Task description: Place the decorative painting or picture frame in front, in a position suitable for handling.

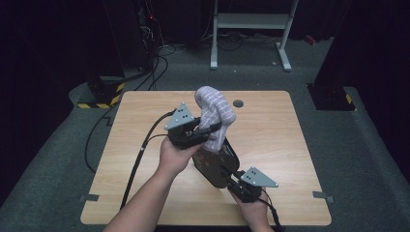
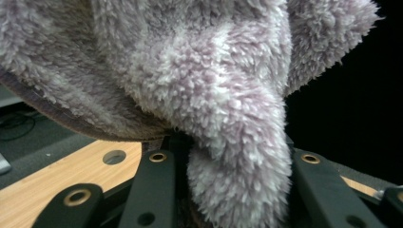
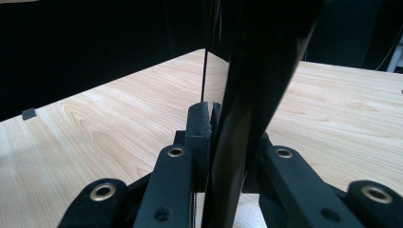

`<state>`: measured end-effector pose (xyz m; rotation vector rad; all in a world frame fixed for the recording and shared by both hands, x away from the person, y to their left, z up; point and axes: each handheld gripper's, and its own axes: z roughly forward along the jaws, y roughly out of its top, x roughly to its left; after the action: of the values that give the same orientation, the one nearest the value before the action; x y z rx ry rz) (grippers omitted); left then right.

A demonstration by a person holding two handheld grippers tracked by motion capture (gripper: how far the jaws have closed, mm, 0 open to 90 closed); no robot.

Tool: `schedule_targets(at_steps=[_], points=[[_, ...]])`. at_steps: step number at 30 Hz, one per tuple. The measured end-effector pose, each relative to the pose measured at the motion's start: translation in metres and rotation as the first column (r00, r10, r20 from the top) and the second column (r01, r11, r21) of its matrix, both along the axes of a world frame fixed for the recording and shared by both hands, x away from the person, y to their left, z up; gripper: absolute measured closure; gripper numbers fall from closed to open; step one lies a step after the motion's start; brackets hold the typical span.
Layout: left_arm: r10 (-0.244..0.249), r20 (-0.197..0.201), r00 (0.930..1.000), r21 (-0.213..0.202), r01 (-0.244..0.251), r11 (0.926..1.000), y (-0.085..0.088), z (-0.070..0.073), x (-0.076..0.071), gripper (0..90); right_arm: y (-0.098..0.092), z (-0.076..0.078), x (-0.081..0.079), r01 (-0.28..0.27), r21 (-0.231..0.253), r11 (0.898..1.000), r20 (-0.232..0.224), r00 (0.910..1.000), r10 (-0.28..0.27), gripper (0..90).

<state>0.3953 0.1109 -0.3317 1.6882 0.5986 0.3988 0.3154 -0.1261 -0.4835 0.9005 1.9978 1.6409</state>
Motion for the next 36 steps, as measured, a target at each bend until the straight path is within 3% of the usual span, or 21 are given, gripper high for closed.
schedule_targets(at_steps=[6,12,18,21,25,28,33,36], points=[[0.005,-0.069,0.9976,-0.064,-0.009,0.9979,0.021,-0.008,0.018,66.0,0.001,0.0,0.0,0.0,-0.001,1.0,0.002,1.0,0.0,79.1],[0.046,-0.116,0.9923,-0.059,-0.053,0.9969,0.036,-0.023,0.03,66.6,0.0,-0.001,0.0,-0.001,-0.001,1.0,0.0,1.0,0.001,79.1],[0.03,-0.204,0.9786,-0.033,-0.037,0.9988,0.048,-0.054,0.045,67.2,-0.002,-0.001,0.0,-0.003,-0.005,1.0,0.001,1.0,0.003,79.1],[0.026,-0.234,0.9718,-0.045,-0.038,0.9983,0.056,-0.069,0.05,67.2,-0.001,-0.002,0.0,-0.002,-0.004,1.0,0.001,1.0,0.002,79.1],[0.051,-0.263,0.9635,-0.053,-0.067,0.9964,0.066,-0.084,0.053,67.3,-0.001,-0.002,0.0,-0.003,-0.001,1.0,0.0,1.0,0.003,79.2],[0.077,-0.28,0.957,-0.035,-0.09,0.9953,0.072,-0.094,0.056,67.5,-0.001,-0.002,0.0,-0.003,-0.002,1.0,0.002,1.0,0.003,79.2],[0.111,-0.324,0.9396,-0.007,-0.119,0.9928,0.079,-0.113,0.059,67.5,-0.001,-0.002,0.0,-0.003,-0.002,1.0,0.003,1.0,0.003,79.1],[0.118,-0.332,0.9357,0.002,-0.124,0.9923,0.082,-0.12,0.058,67.5,-0.001,-0.002,0.0,-0.004,-0.002,1.0,0.003,1.0,0.004,79.1]])
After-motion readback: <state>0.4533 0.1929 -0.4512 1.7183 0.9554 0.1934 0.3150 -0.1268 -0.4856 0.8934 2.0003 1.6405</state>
